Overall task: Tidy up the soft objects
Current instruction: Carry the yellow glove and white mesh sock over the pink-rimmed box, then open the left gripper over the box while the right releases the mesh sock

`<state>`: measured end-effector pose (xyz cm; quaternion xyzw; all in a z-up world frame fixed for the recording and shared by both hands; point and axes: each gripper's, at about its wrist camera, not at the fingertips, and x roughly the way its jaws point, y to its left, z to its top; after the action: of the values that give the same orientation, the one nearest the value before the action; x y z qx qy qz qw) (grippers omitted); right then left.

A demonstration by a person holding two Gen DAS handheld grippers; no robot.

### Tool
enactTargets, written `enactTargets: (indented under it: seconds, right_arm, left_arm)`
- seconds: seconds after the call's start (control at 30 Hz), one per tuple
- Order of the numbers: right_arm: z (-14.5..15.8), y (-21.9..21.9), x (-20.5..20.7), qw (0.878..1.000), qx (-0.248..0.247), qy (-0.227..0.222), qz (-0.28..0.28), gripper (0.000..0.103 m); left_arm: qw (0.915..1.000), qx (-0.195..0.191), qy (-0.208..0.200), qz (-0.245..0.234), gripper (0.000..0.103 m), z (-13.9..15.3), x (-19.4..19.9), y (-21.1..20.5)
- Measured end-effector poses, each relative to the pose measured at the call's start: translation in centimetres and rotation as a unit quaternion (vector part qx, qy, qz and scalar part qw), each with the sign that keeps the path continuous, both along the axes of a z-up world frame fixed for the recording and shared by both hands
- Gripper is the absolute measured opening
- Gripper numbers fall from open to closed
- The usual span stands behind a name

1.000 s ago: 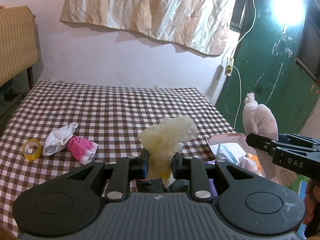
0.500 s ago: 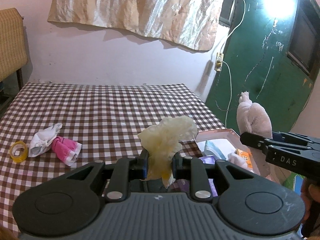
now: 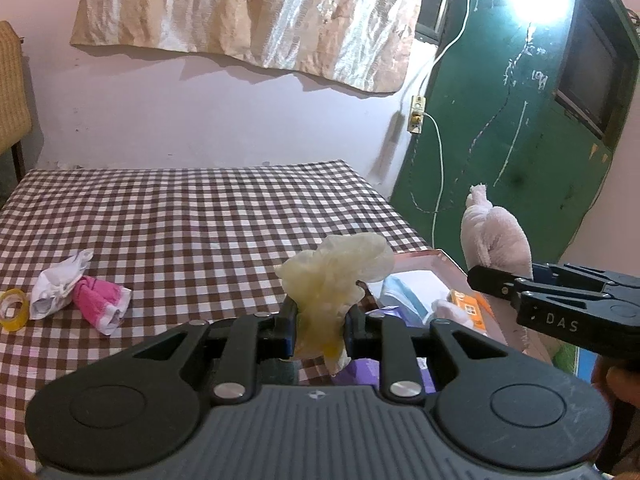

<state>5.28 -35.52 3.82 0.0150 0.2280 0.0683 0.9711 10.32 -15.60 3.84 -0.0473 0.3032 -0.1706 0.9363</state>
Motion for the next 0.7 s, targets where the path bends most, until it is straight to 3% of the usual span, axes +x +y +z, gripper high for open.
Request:
enactTargets:
  seconds: [0.7]
  right_arm:
    - [-1.9, -6.5, -2.3, 0.997, -0.004, 0.035, -0.068, 0.045]
  left_arm:
    - [0.9954, -0.015, 0.019, -0.093, 0.024, -1.5, 0.9, -6.9]
